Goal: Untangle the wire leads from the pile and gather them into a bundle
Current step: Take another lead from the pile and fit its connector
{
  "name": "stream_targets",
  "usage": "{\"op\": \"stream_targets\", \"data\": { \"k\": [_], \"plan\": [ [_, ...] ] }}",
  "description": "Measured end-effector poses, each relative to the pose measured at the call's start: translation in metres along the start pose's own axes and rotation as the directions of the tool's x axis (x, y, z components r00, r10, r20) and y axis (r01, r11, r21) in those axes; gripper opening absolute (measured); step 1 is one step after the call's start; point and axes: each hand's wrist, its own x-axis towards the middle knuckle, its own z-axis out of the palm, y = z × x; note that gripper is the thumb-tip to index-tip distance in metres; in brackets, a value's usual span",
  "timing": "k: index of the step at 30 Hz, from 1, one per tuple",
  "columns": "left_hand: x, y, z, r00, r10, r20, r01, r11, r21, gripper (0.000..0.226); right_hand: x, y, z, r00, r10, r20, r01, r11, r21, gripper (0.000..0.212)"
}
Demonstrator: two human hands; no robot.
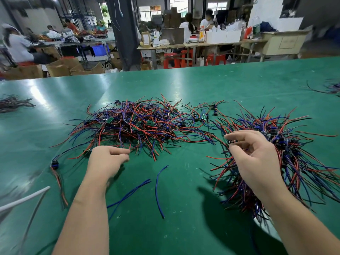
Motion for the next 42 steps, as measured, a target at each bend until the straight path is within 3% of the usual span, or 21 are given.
{"op": "stream_targets", "data": {
  "k": [2,4,6,8,11,14,16,19,22,25,28,30,32,35,37,39,40,42],
  "plan": [
    [-0.009,0.012,-0.005,0.994,0.038,0.099,-0.029,0.996,-0.089,0.02,-0.001,0.002,0.001,1.0,0.003,0.021,-0.003,1.0,-0.008,0.034],
    [-0.021,0.026,-0.007,0.954,0.114,0.276,-0.008,0.934,-0.358,0.022,-0.002,0.002,0.003,0.999,0.022,0.047,-0.022,1.0,0.005,0.033],
    [-0.034,0.036,-0.008,0.856,0.273,0.439,0.081,0.768,-0.636,0.021,-0.003,0.001,0.005,0.995,0.055,0.086,-0.06,0.996,0.062,0.032],
    [-0.044,0.041,-0.003,0.707,0.48,0.52,0.132,0.632,-0.763,0.029,-0.004,-0.001,0.007,0.979,0.074,0.191,-0.099,0.988,0.122,0.032],
    [-0.063,0.051,0.011,0.437,0.723,0.535,0.045,0.577,-0.816,0.018,-0.009,-0.004,0.008,0.874,0.056,0.483,-0.176,0.963,0.206,0.051],
    [-0.078,0.061,0.023,0.212,0.743,0.635,0.032,0.644,-0.764,0.041,-0.015,-0.004,0.013,0.714,0.029,0.7,-0.306,0.912,0.275,0.071],
    [-0.084,0.065,0.025,0.098,0.732,0.674,0.058,0.672,-0.738,0.037,-0.019,-0.005,0.018,0.697,0.027,0.716,-0.378,0.863,0.334,0.065],
    [-0.091,0.069,0.028,0.002,0.708,0.706,0.035,0.706,-0.708,0.021,-0.017,-0.01,0.017,0.734,0.064,0.676,-0.492,0.736,0.465,0.047],
    [-0.093,0.067,0.034,0.018,0.62,0.785,0.033,0.784,-0.62,0.038,-0.012,-0.012,0.008,0.721,0.096,0.686,-0.599,0.583,0.549,0.037],
    [-0.095,0.065,0.044,0.065,0.498,0.865,-0.002,0.867,-0.499,0.038,-0.01,-0.014,0.004,0.741,0.058,0.668,-0.596,0.515,0.616,0.028],
    [-0.097,0.063,0.052,0.202,0.445,0.872,-0.011,0.892,-0.453,0.023,-0.01,-0.017,-0.001,0.802,0.023,0.597,-0.535,0.473,0.7,0.037],
    [-0.095,0.065,0.055,0.332,0.41,0.85,0.094,0.882,-0.462,0.032,-0.008,-0.018,-0.006,0.845,0.018,0.535,-0.483,0.453,0.749,0.046],
    [-0.088,0.069,0.055,0.444,0.354,0.823,0.266,0.825,-0.498,0.047,-0.005,-0.018,-0.01,0.839,-0.037,0.542,-0.466,0.465,0.753,0.048],
    [-0.083,0.076,0.053,0.538,0.353,0.766,0.424,0.672,-0.607,0.048,-0.007,-0.022,-0.008,0.746,-0.143,0.65,-0.516,0.493,0.701,0.039],
    [-0.083,0.075,0.054,0.605,0.383,0.698,0.436,0.573,-0.694,0.042,-0.011,-0.023,-0.006,0.662,-0.171,0.73,-0.527,0.587,0.615,0.046],
    [-0.085,0.073,0.055,0.651,0.393,0.65,0.41,0.538,-0.737,0.036,-0.014,-0.02,-0.003,0.593,-0.127,0.795,-0.494,0.723,0.484,0.049],
    [-0.086,0.072,0.056,0.658,0.395,0.641,0.398,0.541,-0.741,0.035,-0.015,-0.02,-0.002,0.585,-0.082,0.807,-0.467,0.78,0.418,0.048],
    [-0.087,0.072,0.056,0.656,0.396,0.643,0.387,0.555,-0.736,0.037,-0.014,-0.02,-0.002,0.639,0.007,0.769,-0.435,0.828,0.354,0.043]
  ]
}}
